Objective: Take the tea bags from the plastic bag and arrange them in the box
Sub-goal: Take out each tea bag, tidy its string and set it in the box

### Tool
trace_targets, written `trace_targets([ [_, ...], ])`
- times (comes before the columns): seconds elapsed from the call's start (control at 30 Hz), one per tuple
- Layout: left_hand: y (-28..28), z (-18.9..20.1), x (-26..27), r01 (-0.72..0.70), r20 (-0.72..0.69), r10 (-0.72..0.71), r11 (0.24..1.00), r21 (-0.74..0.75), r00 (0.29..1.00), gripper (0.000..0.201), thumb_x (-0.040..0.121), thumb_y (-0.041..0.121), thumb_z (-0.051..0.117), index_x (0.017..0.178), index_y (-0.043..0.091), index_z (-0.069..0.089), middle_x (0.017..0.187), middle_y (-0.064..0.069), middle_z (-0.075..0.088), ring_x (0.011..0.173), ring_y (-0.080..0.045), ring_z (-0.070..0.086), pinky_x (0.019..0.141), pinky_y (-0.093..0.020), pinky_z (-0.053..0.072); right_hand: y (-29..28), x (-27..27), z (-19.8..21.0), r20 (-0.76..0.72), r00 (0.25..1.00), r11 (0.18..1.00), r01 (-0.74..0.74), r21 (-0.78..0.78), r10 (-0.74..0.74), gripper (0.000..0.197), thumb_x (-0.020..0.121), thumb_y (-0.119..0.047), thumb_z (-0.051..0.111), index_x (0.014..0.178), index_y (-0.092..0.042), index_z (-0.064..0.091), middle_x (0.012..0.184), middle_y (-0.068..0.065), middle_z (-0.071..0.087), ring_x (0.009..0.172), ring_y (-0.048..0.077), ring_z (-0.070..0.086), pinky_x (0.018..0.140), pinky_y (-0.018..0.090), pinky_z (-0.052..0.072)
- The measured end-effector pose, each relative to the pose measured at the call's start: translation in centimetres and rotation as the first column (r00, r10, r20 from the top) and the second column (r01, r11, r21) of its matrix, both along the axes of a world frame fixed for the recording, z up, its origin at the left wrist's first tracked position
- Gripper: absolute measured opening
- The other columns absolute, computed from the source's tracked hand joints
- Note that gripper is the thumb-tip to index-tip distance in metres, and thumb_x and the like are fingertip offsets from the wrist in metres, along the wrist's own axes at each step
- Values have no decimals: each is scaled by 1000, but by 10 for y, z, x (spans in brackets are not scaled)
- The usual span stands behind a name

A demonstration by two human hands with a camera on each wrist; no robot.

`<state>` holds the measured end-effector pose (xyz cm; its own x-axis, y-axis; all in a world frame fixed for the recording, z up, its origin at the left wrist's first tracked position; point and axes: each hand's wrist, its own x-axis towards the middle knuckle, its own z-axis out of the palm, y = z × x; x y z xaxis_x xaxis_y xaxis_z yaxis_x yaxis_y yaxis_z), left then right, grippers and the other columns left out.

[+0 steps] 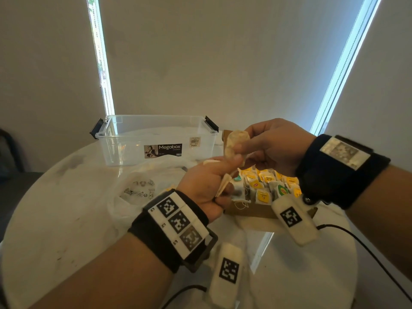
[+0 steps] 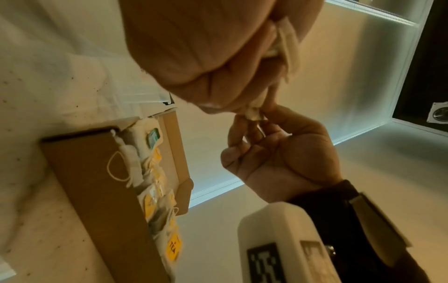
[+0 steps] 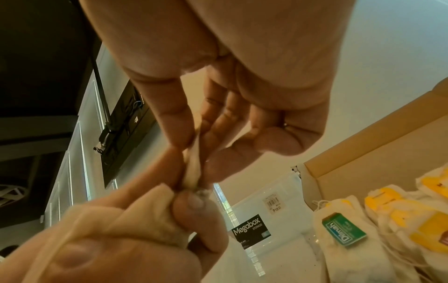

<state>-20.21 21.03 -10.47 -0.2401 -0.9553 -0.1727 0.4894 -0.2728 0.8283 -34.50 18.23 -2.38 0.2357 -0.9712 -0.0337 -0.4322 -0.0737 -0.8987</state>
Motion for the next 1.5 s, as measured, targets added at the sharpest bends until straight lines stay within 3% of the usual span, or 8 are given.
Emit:
trace_targets([
  [0.2, -2, -5, 2, -131, 170, 132, 991, -18, 977, 13, 91, 22, 68, 99, 13, 63, 64, -2, 50, 41, -7, 37, 30, -16, 24, -8, -1, 1, -288, 958, 985, -59, -161, 10, 3, 87, -18, 76, 86, -15, 76, 64, 0, 70, 49, 5, 58, 58, 27, 49],
  [0.57, 1, -2, 32, -102, -220, 118, 991, 83, 968, 18, 82, 15, 52, 99, 10, 57, 66, -1, 52, 40, -6, 37, 31, -14, 23, -52, -11, -36, -685, 720, 993, -105, 58, 117, 2, 88, -24, 77, 88, -22, 75, 73, -6, 74, 58, 5, 66, 66, 29, 50],
  [0.87, 0, -4, 25, -96, -261, 126, 987, 126, 957, 17, 86, 14, 40, 93, 9, 55, 62, -4, 49, 41, -10, 40, 31, -16, 25, -71, 5, -44, -766, 638, 988, -44, -145, -84, 28, 81, -44, 80, 91, -20, 70, 88, -1, 73, 80, 14, 69, 78, 32, 58],
  [0.97, -8, -4, 21, -185, -198, 218, 967, 173, 956, 15, 92, 13, 41, 89, 10, 55, 62, -3, 46, 40, -11, 42, 31, -18, 28, -45, 15, -21, -602, 784, 943, -70, -327, -150, 31, 81, -45, 78, 84, -16, 67, 77, -2, 68, 70, 12, 62, 69, 28, 53],
  [1.07, -11, -5, 15, -322, -132, 345, 932, 170, 929, 22, 96, 13, 45, 108, 11, 63, 71, -6, 51, 52, -15, 49, 37, -24, 38, -4, 29, -4, -288, 955, 984, -115, -133, 73, 53, 70, -60, 73, 81, -8, 70, 64, 1, 68, 52, 14, 58, 55, 30, 48],
  [1.23, -5, -8, 2, -337, -70, 332, 939, -70, 941, 23, 97, -5, 38, 95, -14, 59, 75, -15, 56, 65, -20, 56, 67, -36, 49, 24, 41, -6, -359, 912, 968, -239, -70, 199, 47, 73, -52, 77, 85, -7, 73, 68, 4, 74, 53, 10, 67, 53, 23, 50],
  [1.4, -10, -9, 7, -380, -81, 380, 925, 19, 921, 40, 102, 0, 32, 138, -15, 40, 84, -16, 54, 69, -22, 53, 68, -37, 48, 25, 27, 3, -305, 936, 975, -208, -72, 177, 16, 83, -19, 80, 88, -5, 74, 71, 6, 75, 55, 9, 67, 54, 21, 54],
  [1.5, -17, -10, 6, -397, 23, 397, 918, -12, 917, 40, 104, 0, 32, 140, -16, 38, 118, -31, 56, 73, -25, 55, 73, -42, 51, 26, 29, -2, -198, 968, 987, -159, -12, 154, 16, 86, -15, 76, 94, -3, 68, 78, 13, 76, 62, 19, 72, 59, 29, 59],
])
